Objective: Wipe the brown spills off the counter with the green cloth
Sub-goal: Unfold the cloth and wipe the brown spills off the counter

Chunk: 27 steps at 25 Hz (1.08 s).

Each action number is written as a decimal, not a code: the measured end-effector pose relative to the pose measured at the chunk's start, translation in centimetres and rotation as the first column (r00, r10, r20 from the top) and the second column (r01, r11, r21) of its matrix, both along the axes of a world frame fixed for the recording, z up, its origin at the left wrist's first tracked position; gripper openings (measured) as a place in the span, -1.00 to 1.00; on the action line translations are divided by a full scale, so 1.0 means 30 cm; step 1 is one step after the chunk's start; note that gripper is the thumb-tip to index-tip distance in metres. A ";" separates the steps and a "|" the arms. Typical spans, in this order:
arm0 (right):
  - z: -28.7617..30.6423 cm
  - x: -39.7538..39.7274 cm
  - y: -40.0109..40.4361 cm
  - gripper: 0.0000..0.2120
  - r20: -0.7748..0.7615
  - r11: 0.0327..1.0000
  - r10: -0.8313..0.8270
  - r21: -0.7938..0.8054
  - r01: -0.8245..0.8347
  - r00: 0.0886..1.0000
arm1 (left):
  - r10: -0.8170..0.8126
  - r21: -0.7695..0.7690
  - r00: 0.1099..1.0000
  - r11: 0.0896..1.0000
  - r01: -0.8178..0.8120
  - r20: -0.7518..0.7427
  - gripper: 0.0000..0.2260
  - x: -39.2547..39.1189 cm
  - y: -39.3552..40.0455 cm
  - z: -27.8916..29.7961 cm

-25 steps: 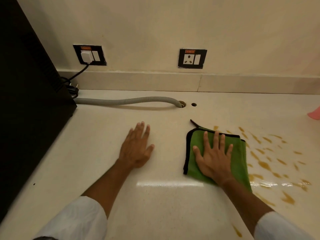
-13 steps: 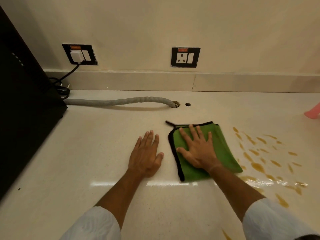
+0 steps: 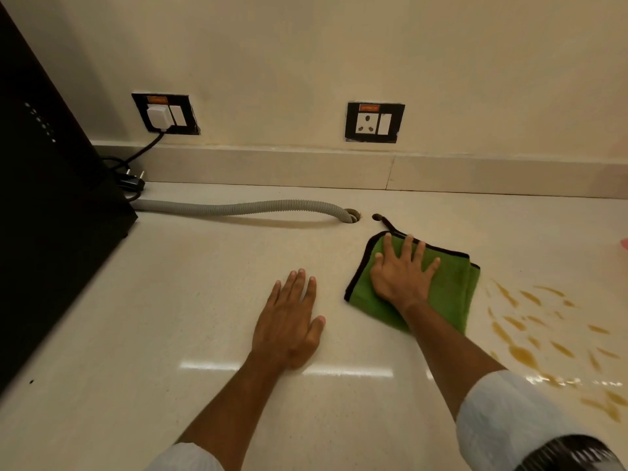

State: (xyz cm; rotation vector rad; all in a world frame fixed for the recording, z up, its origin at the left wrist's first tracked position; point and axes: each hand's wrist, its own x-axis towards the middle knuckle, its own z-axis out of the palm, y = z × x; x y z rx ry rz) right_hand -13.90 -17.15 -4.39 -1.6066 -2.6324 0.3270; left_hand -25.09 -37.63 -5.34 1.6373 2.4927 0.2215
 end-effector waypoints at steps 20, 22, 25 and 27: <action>-0.005 0.284 -0.425 -0.36 0.013 0.906 0.417 0.071 -0.417 0.909 | -0.017 -0.006 1.000 1.000 0.017 -0.007 -0.33 -0.004 -0.005 0.004; 0.004 0.415 -0.537 -0.37 0.003 0.870 0.490 0.054 -0.490 0.872 | -0.027 -0.007 1.000 1.000 0.027 0.004 -0.36 -0.006 -0.008 0.009; -0.003 0.562 -0.561 -0.37 0.064 0.920 0.385 0.055 -0.388 0.921 | -0.027 0.005 1.000 1.000 0.027 0.013 -0.38 -0.010 -0.008 0.000; -0.014 0.532 -0.497 -0.36 0.068 0.975 0.211 0.064 -0.215 0.975 | -0.029 0.008 1.000 1.000 0.029 0.006 -0.38 -0.009 -0.007 -0.007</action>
